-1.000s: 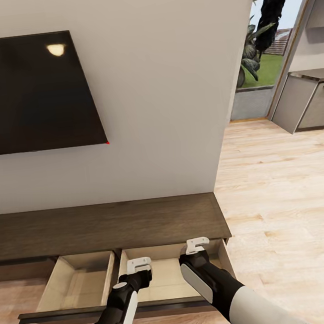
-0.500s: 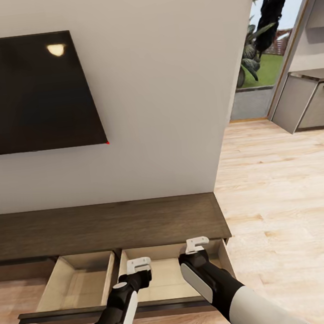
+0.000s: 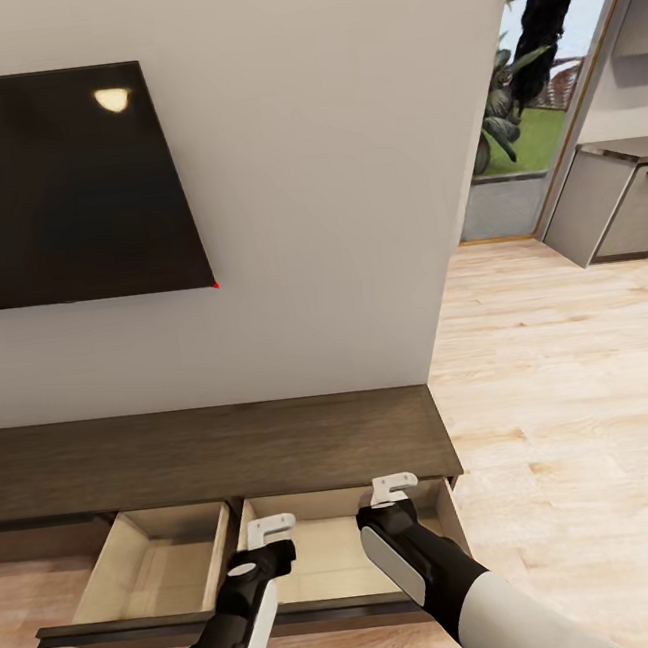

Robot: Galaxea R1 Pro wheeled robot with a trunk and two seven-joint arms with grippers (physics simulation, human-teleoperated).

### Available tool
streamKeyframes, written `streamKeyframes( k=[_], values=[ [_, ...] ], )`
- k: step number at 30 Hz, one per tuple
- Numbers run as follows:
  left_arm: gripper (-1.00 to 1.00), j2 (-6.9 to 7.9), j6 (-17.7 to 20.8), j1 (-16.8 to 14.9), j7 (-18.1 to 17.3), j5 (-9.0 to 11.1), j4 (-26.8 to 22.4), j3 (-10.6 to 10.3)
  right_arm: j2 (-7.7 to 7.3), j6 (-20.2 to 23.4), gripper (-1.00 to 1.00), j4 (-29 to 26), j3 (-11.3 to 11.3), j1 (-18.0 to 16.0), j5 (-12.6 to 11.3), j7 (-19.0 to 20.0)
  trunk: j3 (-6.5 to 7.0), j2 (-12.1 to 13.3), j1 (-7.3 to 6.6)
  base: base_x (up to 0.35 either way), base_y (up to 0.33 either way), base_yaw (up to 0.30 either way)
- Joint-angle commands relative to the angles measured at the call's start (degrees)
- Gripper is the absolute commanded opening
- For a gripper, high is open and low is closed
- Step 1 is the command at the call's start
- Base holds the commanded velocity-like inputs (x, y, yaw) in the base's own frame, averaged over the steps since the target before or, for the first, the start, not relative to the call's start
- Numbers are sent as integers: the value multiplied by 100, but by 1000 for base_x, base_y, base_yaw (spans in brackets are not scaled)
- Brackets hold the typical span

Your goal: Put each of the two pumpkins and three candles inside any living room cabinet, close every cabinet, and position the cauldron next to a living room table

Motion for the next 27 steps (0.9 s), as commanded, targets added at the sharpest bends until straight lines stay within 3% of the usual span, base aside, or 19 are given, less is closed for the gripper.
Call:
streamKeyframes(
  k=[1, 4, 7, 27],
  values=[
    [-100, 0, 16, 0, -11, 114, -6, 0, 0, 0, -100, 0, 0, 0, 0, 1, 0, 0, 0, 0, 0, 0],
    [-100, 0, 12, 0, -98, 339, -9, -1, 0, 0, -100, 0, 0, 0, 0, 1, 0, 0, 0, 0, 0, 0],
    [-100, 0, -11, 0, -148, 412, -10, 6, 0, 0, -100, 0, 0, 0, 0, 1, 0, 0, 0, 0, 0, 0],
    [-100, 0, -43, 0, -133, 438, 33, -97, 0, 0, -100, -1, 0, 0, -6, 1, 0, 0, 0, 0, 0, 0]
  ],
)
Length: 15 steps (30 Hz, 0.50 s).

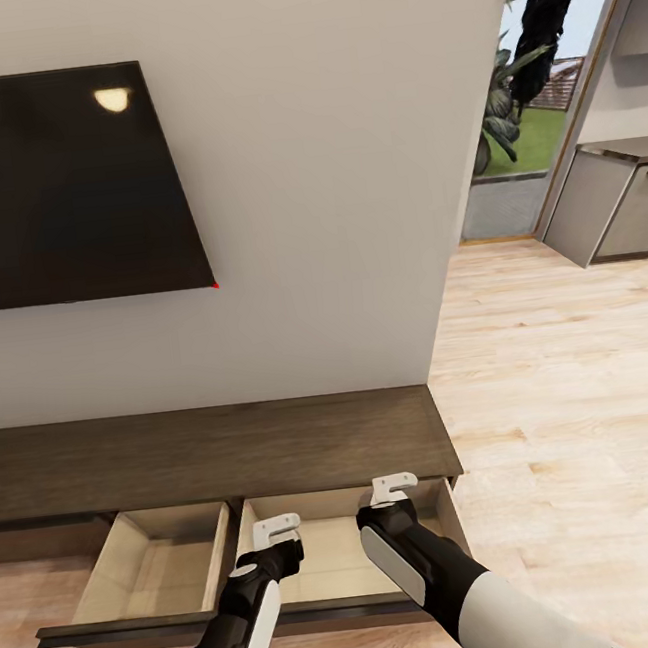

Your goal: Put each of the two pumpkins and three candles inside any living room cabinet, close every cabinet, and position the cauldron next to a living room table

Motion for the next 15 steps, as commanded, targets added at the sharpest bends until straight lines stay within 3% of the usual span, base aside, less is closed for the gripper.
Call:
streamKeyframes(
  k=[1, 15],
  values=[
    [-100, 0, -1, 0, 0, -1, 0, 0, 0, -1, -100, -1, 0, 0, 0, 1, 0, 0, 0, 0, 0, 0],
    [-100, 0, -15, 0, -7, -1, -9, 0, 0, -1, -100, -2, 0, 0, -2, 1, 0, 0, 0, 0, 0, 0]
  ],
)
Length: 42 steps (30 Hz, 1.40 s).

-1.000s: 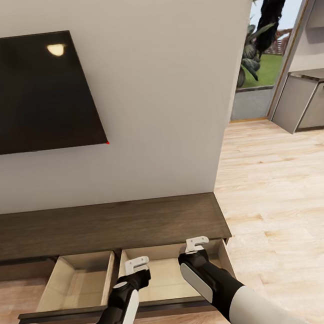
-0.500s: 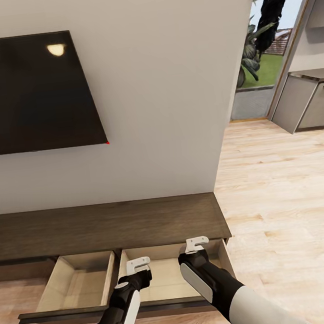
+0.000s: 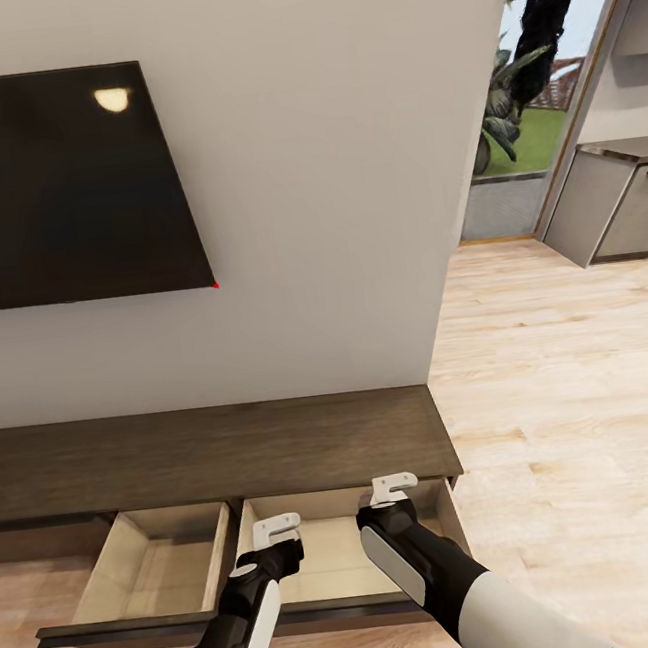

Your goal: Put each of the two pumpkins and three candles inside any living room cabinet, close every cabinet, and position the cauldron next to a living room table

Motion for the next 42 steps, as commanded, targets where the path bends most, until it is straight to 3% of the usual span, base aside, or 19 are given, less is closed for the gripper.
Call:
streamKeyframes(
  k=[1, 42],
  values=[
    [-100, 0, 0, 0, -1, -1, 0, 0, 0, 0, -100, 0, 0, 0, 1, 1, 0, 0, 0, 0, 0, 0],
    [-100, 0, 26, 0, -11, -1, -13, 6, 0, 88, -100, -6, -7, -9, -91, -7, 0, 0, 0, 17, 18, 0]
  ],
)
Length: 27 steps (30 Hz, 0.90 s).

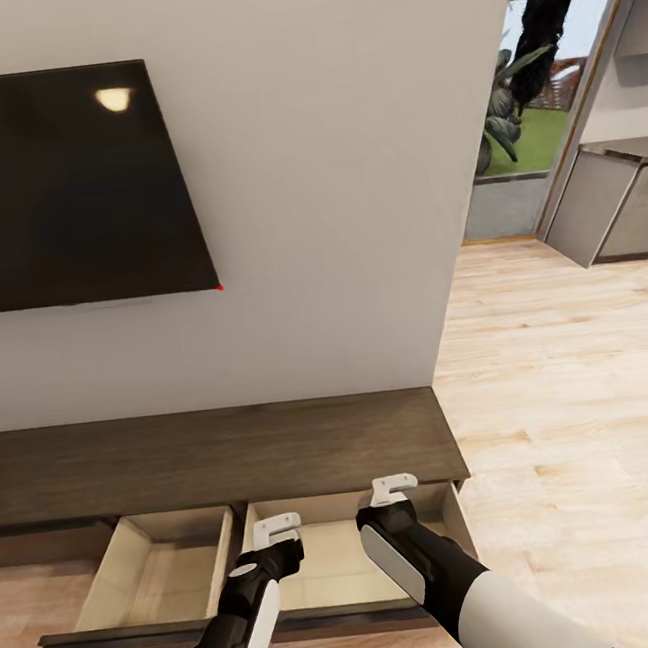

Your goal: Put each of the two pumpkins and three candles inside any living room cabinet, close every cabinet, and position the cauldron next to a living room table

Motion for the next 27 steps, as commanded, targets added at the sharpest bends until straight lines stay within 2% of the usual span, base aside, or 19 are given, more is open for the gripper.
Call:
streamKeyframes(
  k=[1, 7, 12, 18, 27],
  values=[
    [-100, 0, -3, 0, 0, -1, -2, -2, 0, 2, -100, 0, -1, -3, -1, -2, 0, 0, 0, 32, 37, 0],
    [-100, 0, -9, 0, -16, -1, -1, -6, 0, 12, -100, 7, -25, -16, -32, -8, 0, 0, 0, 8, 9, 0],
    [-100, 0, -9, 0, -16, -1, -2, -11, 0, 123, -100, 8, -39, -18, -59, -2, -90, -201, 110, 0, 0, 0],
    [-100, 0, -13, 0, -11, -1, -2, -6, 0, 352, -100, -91, -46, -18, -324, 0, -197, -441, 242, 0, 0, 0],
    [-100, 0, -18, 0, -8, -1, -3, -12, 0, 367, -100, -118, -46, -18, -356, -3, -359, -802, 439, 0, 0, 0]
  ],
)
